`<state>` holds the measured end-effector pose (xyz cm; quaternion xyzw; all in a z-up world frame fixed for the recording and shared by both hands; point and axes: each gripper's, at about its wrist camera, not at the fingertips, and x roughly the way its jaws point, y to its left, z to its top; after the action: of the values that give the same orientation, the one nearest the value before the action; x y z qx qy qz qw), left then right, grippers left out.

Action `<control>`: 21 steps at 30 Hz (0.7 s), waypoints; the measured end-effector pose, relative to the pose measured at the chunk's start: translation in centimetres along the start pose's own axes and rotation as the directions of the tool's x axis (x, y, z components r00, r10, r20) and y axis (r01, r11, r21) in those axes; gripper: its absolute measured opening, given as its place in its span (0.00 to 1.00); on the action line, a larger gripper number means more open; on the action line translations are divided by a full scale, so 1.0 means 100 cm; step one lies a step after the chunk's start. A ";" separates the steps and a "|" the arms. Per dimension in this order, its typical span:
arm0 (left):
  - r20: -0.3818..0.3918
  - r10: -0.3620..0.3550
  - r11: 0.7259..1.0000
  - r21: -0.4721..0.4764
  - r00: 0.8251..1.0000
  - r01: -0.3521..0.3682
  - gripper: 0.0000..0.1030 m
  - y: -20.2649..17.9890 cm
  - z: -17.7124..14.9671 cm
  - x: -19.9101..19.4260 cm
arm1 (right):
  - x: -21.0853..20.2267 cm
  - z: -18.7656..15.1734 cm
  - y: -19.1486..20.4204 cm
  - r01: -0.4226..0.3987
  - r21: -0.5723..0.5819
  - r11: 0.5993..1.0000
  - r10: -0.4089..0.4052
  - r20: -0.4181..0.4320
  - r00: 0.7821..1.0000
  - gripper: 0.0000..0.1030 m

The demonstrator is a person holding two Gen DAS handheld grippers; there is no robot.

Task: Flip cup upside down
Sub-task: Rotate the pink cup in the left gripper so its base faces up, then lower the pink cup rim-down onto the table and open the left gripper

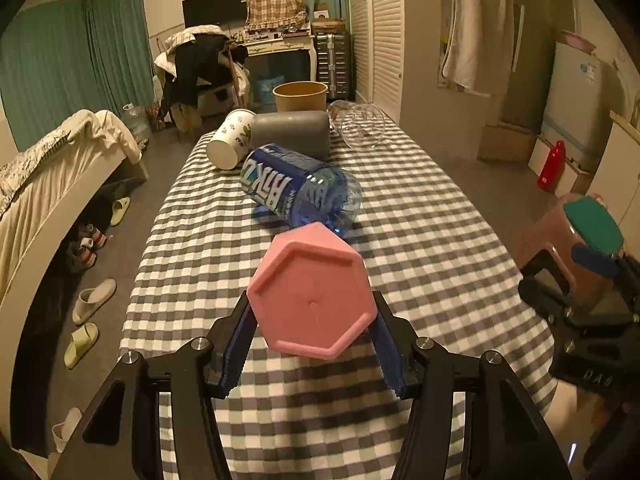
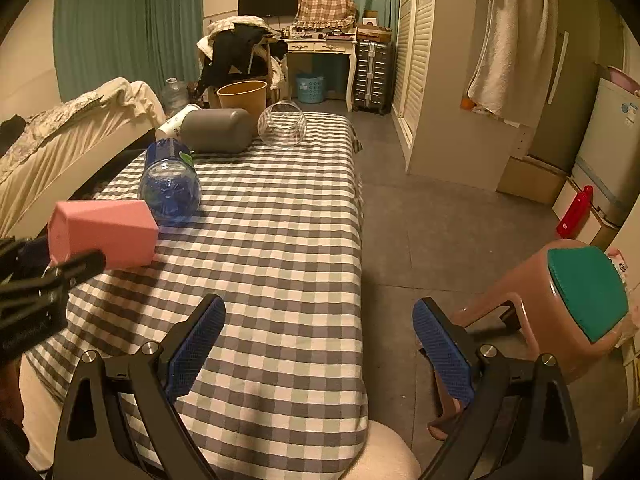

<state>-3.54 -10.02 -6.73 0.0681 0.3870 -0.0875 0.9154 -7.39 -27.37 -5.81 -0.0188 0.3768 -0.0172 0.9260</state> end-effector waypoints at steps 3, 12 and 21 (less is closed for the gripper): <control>0.008 0.000 1.000 0.003 1.000 0.000 0.55 0.001 0.002 0.002 | 0.001 -0.001 -0.001 0.002 0.003 1.000 -0.002 -0.005 1.000 0.92; 0.024 -0.018 1.000 -0.020 1.000 0.019 0.56 0.006 0.011 0.008 | 0.002 0.000 -0.002 0.012 0.011 1.000 -0.012 -0.009 1.000 0.92; 0.067 -0.018 0.999 -0.028 0.998 0.020 0.73 0.010 0.015 0.007 | -0.004 0.006 0.005 -0.003 0.010 1.000 0.003 0.014 1.000 0.92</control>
<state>-1.82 -9.43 -6.15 0.0483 0.3579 -0.0927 0.9279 -7.31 -26.80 -5.12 -0.0139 0.3704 -0.0174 0.9286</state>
